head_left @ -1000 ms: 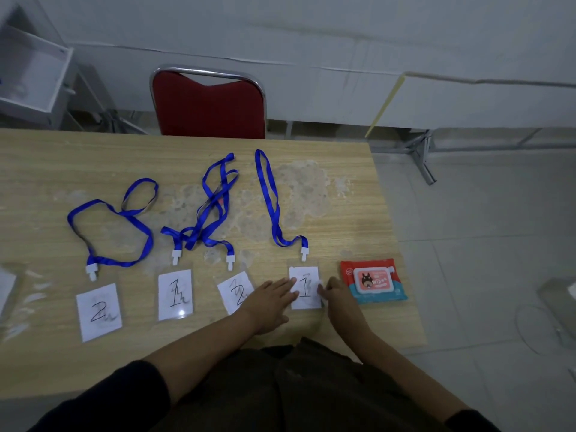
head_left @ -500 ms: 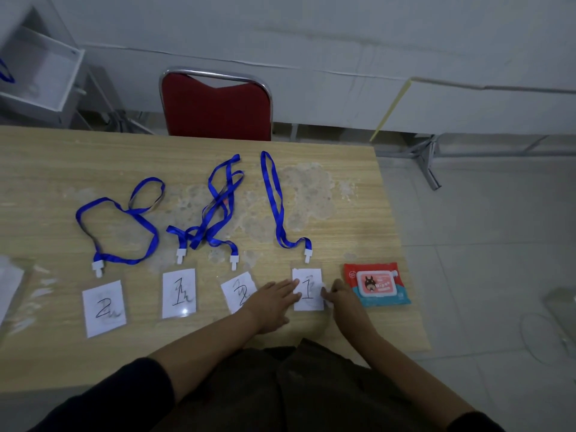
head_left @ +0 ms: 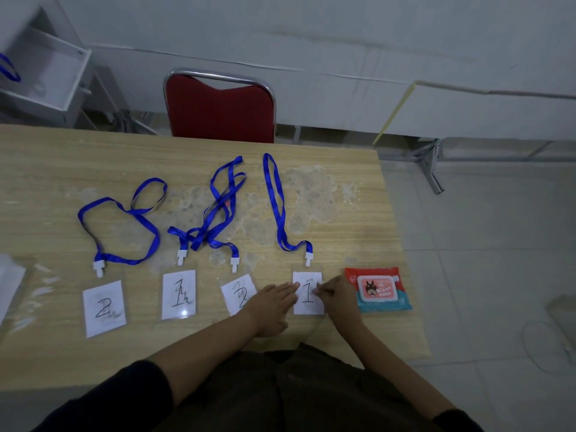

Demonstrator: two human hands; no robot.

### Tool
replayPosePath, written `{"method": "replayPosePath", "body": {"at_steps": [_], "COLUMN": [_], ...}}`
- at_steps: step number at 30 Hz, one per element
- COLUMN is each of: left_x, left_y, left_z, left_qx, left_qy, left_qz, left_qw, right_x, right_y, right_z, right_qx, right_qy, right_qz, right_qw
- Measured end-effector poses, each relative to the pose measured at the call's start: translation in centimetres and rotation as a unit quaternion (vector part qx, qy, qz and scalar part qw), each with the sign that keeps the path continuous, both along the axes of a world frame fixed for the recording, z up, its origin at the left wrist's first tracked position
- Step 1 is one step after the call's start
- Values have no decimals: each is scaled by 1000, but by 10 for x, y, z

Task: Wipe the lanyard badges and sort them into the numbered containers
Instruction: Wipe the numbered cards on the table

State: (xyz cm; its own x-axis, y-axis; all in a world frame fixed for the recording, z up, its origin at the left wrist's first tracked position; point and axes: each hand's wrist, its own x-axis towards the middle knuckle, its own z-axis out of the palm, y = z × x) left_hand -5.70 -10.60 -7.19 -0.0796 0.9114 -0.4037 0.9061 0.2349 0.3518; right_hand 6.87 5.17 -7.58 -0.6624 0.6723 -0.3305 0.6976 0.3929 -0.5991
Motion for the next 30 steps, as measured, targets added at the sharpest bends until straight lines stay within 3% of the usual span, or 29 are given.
{"method": "replayPosePath", "body": {"at_steps": [4,10,15,20,25,28,30], "left_x": [-1,-2,-2,-2,-3,-5,-4], "left_y": [2,2,2,0,-2,1,1], "left_z": [-1,-5,-5,-3,-4,-2,-2], "left_qx": [-7,-9,-2,12,-7,-11,-19], "left_qy": [-5,0,-5,3,7,10,10], "left_qz": [0,-6,-3,11,8,3,-1], "left_qw": [1000,1000,1000,1000,1000,1000,1000], "right_x": [-7,-27,-18,-36,-34,-42,-42], "right_y": [-8,9,-6,18,1,16,12], "right_z": [6,10,1,11,5,11,14], "right_qx": [-61,-69,-46,-31,-58,-45,-55], "right_qy": [33,55,-9,19,-55,0,1], "right_qz": [-47,-114,-5,-103,-7,-81,-73], "right_qw": [997,990,999,994,997,996,996]}}
